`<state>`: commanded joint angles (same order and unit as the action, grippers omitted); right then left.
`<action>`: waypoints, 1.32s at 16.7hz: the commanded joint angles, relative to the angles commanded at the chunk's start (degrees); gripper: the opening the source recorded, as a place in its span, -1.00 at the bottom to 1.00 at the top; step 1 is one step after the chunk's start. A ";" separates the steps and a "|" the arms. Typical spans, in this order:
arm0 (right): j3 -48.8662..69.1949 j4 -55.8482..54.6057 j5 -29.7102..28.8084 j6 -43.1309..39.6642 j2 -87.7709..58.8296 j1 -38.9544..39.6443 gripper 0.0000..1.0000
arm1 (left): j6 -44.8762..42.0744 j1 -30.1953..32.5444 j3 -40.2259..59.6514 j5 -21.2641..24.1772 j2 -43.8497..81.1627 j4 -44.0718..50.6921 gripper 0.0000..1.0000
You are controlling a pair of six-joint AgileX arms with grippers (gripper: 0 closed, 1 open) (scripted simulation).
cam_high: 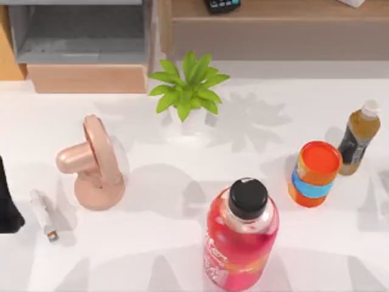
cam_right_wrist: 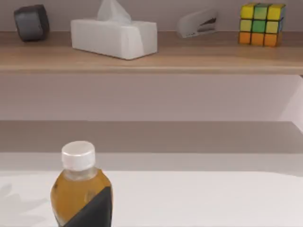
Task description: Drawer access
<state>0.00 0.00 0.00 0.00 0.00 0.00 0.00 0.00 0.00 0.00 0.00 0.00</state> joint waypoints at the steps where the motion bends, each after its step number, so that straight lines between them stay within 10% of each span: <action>1: 0.00 0.00 0.00 0.00 0.00 0.00 1.00 | 0.00 0.00 0.00 0.00 0.00 0.00 1.00; 22: 0.00 0.00 0.00 0.00 0.00 0.00 1.00 | -0.80 21.32 38.45 -20.94 54.02 -15.87 1.00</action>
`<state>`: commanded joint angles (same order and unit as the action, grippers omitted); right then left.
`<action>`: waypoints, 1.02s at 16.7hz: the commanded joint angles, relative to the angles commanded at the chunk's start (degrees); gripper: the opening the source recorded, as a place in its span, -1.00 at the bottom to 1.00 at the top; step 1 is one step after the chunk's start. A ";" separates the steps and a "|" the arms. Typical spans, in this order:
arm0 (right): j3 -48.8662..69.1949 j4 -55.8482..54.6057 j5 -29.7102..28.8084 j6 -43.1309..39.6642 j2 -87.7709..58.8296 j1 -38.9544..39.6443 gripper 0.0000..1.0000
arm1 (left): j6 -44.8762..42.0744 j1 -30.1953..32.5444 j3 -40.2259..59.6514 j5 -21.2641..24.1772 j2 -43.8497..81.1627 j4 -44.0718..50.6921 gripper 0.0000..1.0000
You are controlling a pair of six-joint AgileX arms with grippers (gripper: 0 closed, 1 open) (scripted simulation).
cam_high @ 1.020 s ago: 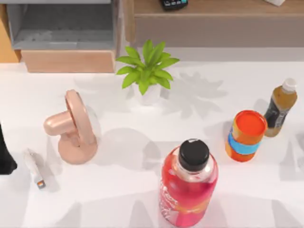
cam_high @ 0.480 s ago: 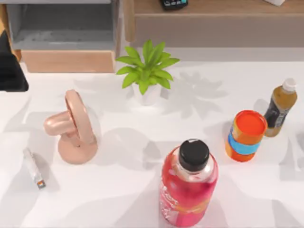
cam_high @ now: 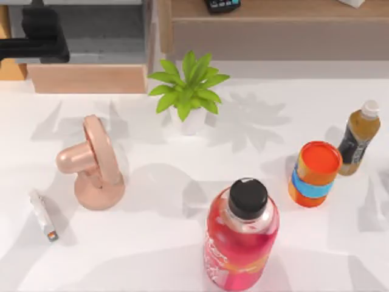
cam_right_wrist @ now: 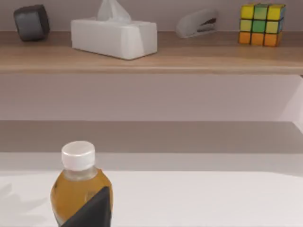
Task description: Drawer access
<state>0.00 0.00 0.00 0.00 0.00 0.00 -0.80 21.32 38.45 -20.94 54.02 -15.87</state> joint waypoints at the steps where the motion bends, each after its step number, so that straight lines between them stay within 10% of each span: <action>1: 0.00 0.00 0.00 0.00 0.00 0.00 1.00 | 0.00 0.00 0.00 0.00 0.00 0.00 1.00; 9: 0.00 0.00 0.00 0.00 0.00 0.00 1.00 | -9.15 -8.49 3.67 5.83 8.61 -6.34 1.00; 17: 0.00 0.00 0.00 0.00 0.00 0.00 1.00 | -51.68 -32.37 15.53 26.02 43.53 -28.61 1.00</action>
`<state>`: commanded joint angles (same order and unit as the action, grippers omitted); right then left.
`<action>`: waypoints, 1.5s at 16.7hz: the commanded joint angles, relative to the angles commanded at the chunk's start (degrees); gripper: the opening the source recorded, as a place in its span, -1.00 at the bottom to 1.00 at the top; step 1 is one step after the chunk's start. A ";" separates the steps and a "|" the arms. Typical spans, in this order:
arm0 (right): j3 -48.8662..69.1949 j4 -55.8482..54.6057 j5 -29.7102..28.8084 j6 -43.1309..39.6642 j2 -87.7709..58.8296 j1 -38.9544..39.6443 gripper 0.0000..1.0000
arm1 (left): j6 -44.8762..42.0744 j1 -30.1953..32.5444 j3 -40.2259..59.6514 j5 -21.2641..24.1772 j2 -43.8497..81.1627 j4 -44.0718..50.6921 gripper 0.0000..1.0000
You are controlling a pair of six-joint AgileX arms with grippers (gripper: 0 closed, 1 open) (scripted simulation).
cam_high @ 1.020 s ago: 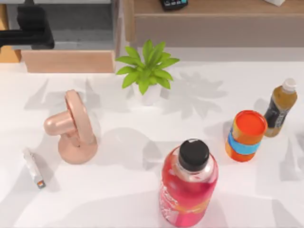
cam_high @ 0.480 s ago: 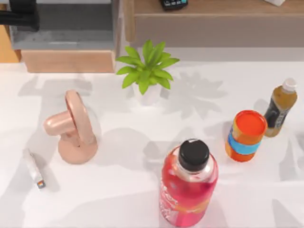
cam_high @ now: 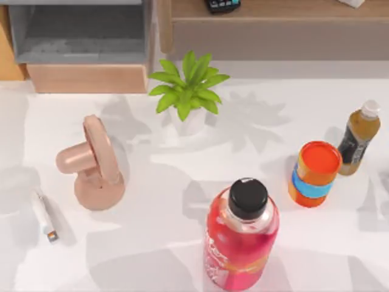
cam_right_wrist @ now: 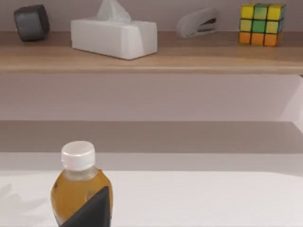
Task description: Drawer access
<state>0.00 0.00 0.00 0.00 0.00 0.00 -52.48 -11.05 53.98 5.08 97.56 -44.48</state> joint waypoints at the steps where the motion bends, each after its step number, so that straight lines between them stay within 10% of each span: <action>1: 0.00 0.00 0.00 0.00 0.00 0.00 1.00 | -6.08 -2.42 1.35 2.75 4.61 -2.94 1.00; 10: 0.00 0.00 0.00 0.00 0.00 0.00 1.00 | -37.52 -12.74 8.78 20.81 32.06 -22.03 1.00; 25: 0.00 0.00 0.00 0.00 0.00 0.00 1.00 | -38.27 -11.49 15.61 20.15 36.19 -19.39 1.00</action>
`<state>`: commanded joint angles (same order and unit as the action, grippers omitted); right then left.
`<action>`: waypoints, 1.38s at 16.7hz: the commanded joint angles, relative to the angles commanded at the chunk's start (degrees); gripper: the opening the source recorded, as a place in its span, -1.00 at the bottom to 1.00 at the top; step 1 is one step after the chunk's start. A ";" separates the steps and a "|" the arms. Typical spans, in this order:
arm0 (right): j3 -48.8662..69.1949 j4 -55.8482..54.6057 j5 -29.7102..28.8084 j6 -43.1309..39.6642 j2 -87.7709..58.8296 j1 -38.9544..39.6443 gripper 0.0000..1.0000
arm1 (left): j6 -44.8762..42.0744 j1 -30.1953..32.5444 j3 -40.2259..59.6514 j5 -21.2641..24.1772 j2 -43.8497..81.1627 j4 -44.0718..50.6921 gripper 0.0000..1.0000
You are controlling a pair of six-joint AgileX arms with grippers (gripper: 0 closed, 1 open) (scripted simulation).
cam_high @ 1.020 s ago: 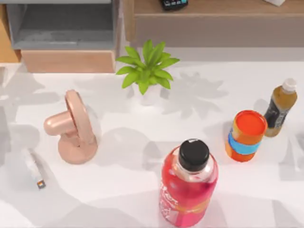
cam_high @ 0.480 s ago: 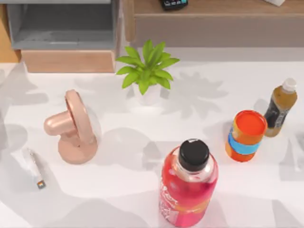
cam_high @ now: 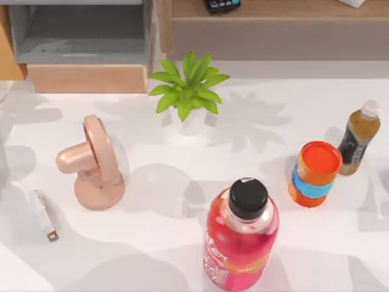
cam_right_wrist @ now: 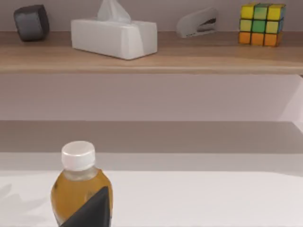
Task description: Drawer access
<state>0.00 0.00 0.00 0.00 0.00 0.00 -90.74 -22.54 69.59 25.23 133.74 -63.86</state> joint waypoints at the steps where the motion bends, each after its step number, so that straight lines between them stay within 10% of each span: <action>1: 0.00 0.00 0.00 0.00 0.00 0.00 1.00 | 0.00 0.00 0.00 0.00 0.00 0.00 1.00; 15: 0.00 0.00 0.00 0.00 0.00 0.00 1.00 | 0.00 0.00 0.00 0.00 0.00 0.00 -0.96; 23: 0.00 0.00 0.00 0.00 0.00 0.00 1.00 | 0.00 0.00 0.00 0.00 0.00 0.00 -1.00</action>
<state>0.00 0.00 0.00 0.00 0.00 0.00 -90.74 -22.54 69.59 25.23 133.74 -63.86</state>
